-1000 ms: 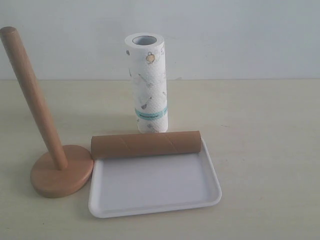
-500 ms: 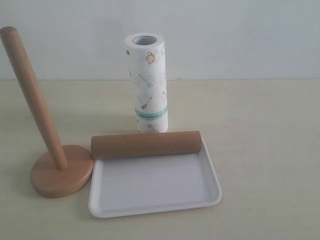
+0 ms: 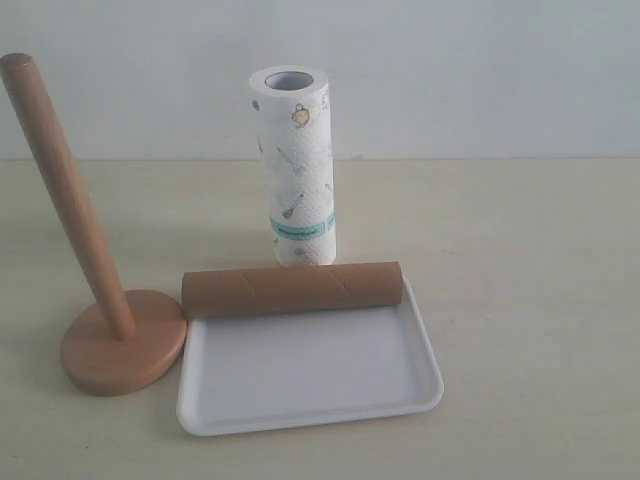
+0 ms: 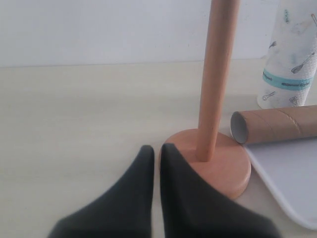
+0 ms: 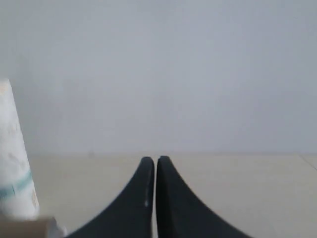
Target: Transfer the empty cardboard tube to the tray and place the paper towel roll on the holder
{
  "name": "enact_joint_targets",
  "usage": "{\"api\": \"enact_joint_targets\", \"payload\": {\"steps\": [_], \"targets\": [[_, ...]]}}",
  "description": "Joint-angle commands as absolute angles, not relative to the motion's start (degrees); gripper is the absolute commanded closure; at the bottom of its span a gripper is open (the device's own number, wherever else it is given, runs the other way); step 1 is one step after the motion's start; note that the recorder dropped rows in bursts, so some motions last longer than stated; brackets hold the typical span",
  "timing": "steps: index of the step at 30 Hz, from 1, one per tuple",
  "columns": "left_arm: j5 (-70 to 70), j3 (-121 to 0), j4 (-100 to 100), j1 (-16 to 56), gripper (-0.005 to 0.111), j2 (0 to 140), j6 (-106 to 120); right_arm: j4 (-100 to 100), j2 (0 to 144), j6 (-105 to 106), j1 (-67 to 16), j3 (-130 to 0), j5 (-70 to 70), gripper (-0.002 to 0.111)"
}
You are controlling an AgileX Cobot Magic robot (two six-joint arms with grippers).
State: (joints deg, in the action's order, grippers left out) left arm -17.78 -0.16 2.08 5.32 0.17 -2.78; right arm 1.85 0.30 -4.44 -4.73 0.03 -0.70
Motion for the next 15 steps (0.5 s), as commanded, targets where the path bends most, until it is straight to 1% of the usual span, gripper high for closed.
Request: {"api": "enact_joint_targets", "payload": {"steps": [1, 3, 5, 7, 9, 11, 15], "targets": [[-17.76, 0.00, 2.34, 5.17, 0.103, 0.00, -2.40, 0.00, 0.00, -15.00, -4.54, 0.00, -23.67, 0.107], [-17.76, 0.00, 2.34, 5.17, 0.103, 0.00, -2.40, 0.00, 0.00, -18.13, -4.54, 0.00, -37.00, 0.107], [-17.76, 0.00, 2.34, 5.17, 0.103, 0.00, -2.40, 0.00, 0.00, -19.23, -4.54, -0.66, -44.72, 0.107], [-17.76, 0.00, 2.34, 5.17, 0.103, 0.00, -2.40, 0.36, 1.27, -19.55, -4.54, -4.82, -43.59, 0.107], [-17.76, 0.00, 2.34, 5.17, 0.103, 0.00, -2.40, 0.99, 4.47, -19.55, -4.54, -9.81, -39.50, 0.107], [-17.76, 0.00, 2.34, 5.17, 0.103, 0.00, -2.40, 2.43, 9.42, -19.55, -4.54, -15.79, -35.53, 0.107], [-17.76, 0.00, 2.34, 5.17, 0.103, 0.00, -2.40, 5.22, 21.28, -22.08, -4.54, -23.77, -31.13, 0.107]]}}
